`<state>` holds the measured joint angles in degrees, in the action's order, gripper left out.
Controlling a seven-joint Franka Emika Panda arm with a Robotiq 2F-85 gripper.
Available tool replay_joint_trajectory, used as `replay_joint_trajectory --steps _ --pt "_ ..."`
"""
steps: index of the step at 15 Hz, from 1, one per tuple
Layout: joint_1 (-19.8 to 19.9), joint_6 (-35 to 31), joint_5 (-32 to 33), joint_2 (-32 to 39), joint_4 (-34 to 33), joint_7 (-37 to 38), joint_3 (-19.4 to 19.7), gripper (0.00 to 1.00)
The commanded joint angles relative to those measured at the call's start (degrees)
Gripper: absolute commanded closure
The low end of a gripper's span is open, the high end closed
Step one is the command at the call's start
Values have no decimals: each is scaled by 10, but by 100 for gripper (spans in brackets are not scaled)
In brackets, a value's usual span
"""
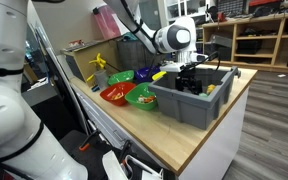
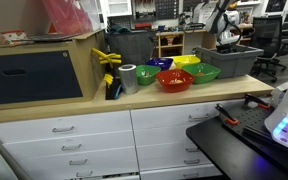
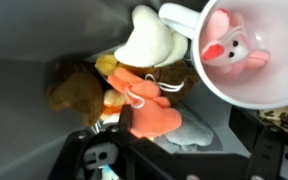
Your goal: Move two items from the grey object to the green bowl
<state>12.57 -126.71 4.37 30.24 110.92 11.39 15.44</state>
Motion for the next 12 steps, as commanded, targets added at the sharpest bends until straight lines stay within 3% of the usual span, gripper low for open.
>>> replay_joint_trajectory --steps 1,3,11,12 --pt "-8 -9 14 -26 35 4 3 25" --pt "-9 -5 9 -27 36 7 1 32" --pt "-15 8 -7 -35 31 17 -7 94" --pt "-16 9 -10 -36 31 18 -8 98"
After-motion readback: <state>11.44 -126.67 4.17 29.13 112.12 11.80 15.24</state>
